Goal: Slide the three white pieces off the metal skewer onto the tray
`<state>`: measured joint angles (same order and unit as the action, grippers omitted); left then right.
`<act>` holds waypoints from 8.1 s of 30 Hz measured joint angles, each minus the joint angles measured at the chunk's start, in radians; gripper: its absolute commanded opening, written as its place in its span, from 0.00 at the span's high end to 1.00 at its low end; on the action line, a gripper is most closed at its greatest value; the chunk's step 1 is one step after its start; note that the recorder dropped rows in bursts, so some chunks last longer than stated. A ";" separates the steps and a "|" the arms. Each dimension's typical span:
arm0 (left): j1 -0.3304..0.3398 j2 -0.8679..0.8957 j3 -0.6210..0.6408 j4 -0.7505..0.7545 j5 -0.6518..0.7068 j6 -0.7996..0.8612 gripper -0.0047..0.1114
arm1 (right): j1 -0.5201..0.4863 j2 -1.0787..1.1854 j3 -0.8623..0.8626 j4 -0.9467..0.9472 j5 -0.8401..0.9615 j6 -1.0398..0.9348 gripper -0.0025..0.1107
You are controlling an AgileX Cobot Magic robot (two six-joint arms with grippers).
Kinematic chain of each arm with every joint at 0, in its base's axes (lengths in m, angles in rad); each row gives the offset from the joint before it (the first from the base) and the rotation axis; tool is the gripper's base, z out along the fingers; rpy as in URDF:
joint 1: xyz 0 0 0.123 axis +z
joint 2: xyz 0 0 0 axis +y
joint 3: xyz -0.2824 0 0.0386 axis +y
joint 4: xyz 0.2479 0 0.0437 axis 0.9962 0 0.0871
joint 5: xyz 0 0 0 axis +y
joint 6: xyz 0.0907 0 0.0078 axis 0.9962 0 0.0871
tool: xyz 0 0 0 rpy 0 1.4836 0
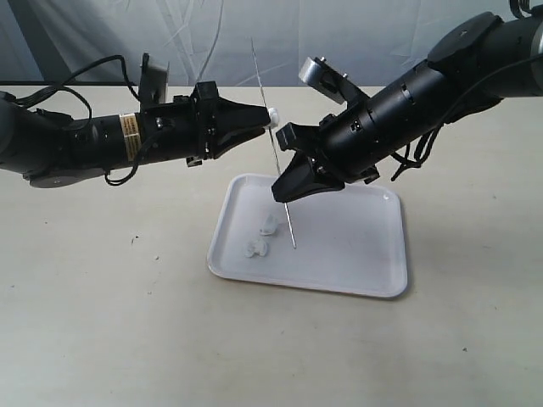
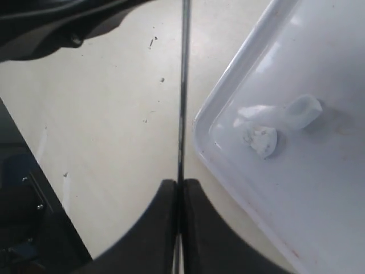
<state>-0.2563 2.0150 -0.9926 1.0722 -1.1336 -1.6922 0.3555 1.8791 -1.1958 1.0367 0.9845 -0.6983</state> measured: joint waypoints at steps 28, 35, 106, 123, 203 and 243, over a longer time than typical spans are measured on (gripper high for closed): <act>0.004 0.000 0.002 -0.062 0.002 0.071 0.96 | -0.006 0.000 -0.004 0.042 0.041 -0.004 0.98; -0.002 0.000 0.002 -0.115 0.002 0.087 0.96 | 0.002 0.000 -0.010 0.053 0.033 0.003 0.98; -0.014 0.000 -0.010 -0.392 0.193 0.246 0.96 | 0.122 -0.008 -0.023 -0.250 0.013 0.262 0.98; -0.016 0.000 -0.010 -0.505 0.245 0.313 0.96 | 0.133 -0.008 -0.023 -0.281 0.028 0.294 0.98; 0.010 0.000 -0.030 -0.540 0.204 -0.181 0.96 | 0.265 0.132 -0.021 -0.215 -0.668 0.185 0.68; 0.068 0.000 -0.030 -0.365 0.209 -0.068 0.96 | 0.251 0.128 -0.271 -0.465 -0.164 0.434 0.98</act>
<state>-0.1881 2.0150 -1.0227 0.7068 -0.9244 -1.7599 0.6066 2.0074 -1.4665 0.5718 0.8201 -0.2644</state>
